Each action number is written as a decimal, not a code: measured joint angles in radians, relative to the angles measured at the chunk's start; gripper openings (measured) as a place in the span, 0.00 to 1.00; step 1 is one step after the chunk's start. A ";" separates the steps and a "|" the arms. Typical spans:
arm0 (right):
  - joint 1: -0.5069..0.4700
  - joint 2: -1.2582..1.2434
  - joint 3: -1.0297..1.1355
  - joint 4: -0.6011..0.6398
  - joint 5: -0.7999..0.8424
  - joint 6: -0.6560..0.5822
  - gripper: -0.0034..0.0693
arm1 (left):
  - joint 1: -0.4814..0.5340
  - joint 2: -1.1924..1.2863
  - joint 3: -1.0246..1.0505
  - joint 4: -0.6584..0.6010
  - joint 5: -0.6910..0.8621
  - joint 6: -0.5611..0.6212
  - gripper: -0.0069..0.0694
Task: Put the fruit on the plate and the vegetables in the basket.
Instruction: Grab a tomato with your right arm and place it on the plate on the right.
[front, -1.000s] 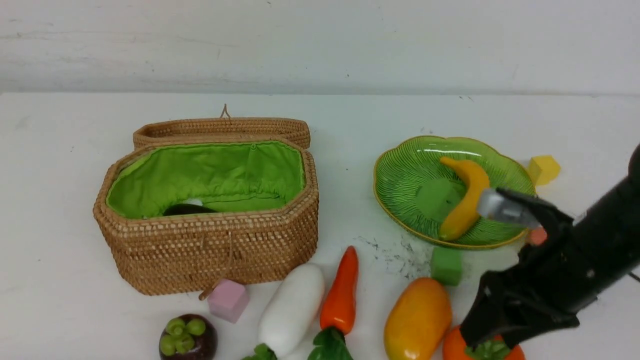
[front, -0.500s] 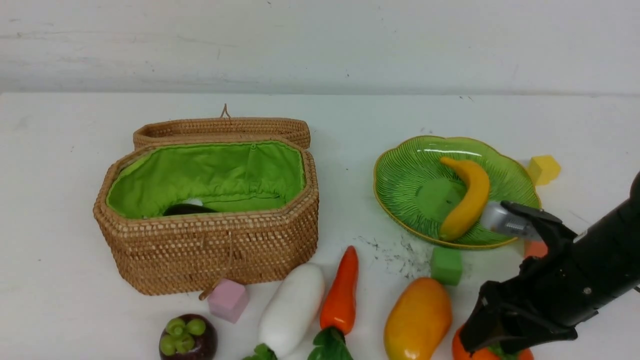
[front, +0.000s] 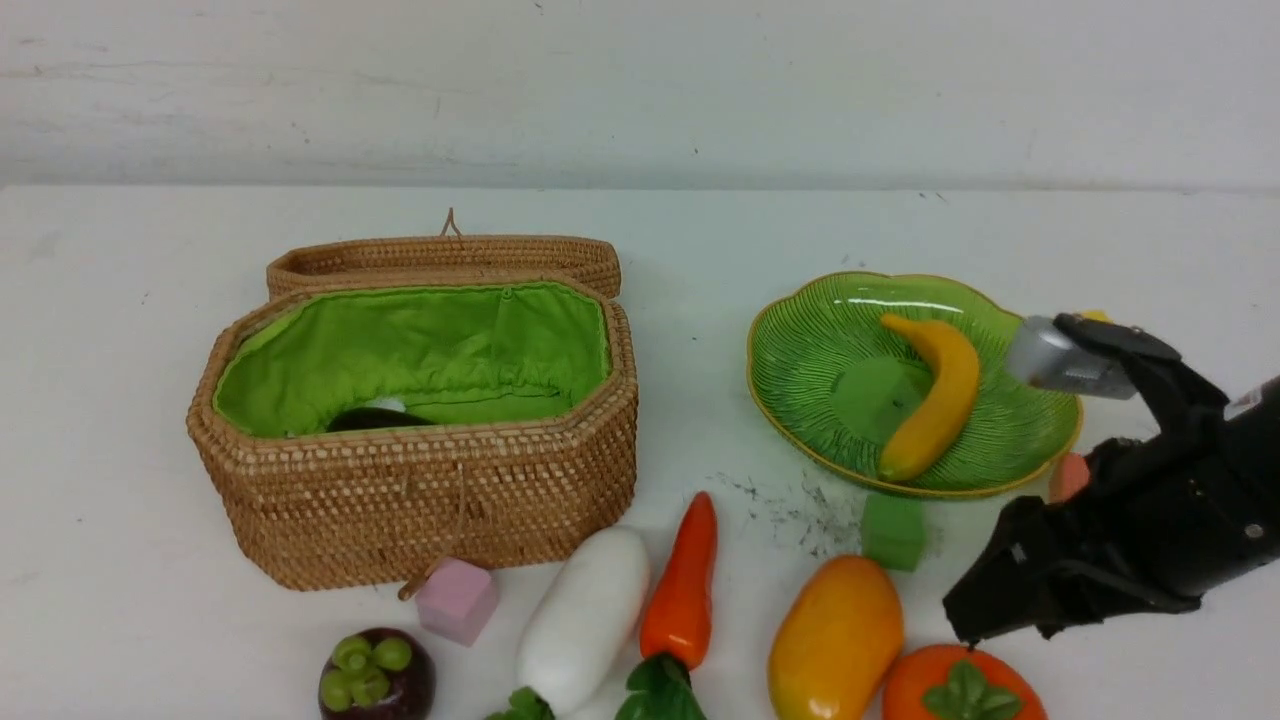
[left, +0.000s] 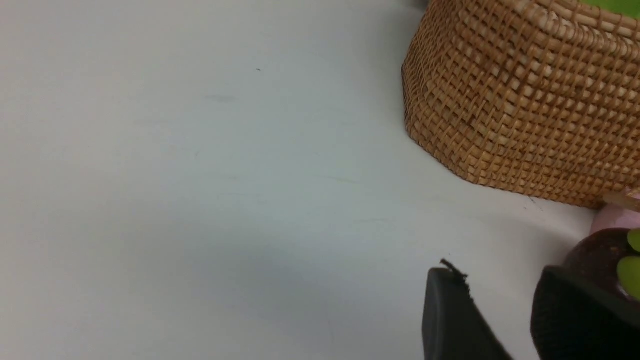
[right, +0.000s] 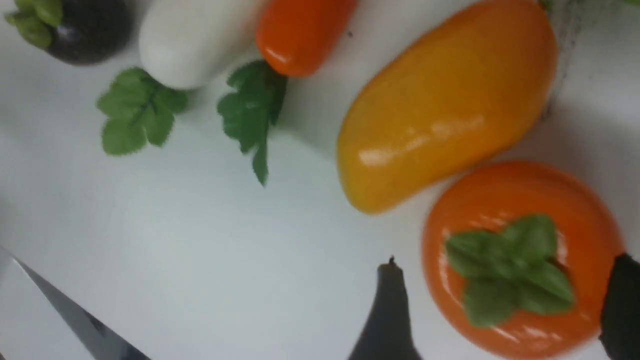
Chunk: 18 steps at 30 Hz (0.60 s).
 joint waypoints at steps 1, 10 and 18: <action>0.000 -0.004 0.003 -0.039 0.007 0.022 0.79 | 0.000 0.000 0.000 0.000 0.000 0.000 0.40; 0.000 0.028 0.107 -0.108 -0.091 0.096 0.79 | 0.000 0.000 0.000 0.000 0.000 0.000 0.40; 0.000 0.177 0.150 0.059 -0.176 -0.011 0.79 | 0.000 0.000 0.000 0.000 0.000 0.000 0.40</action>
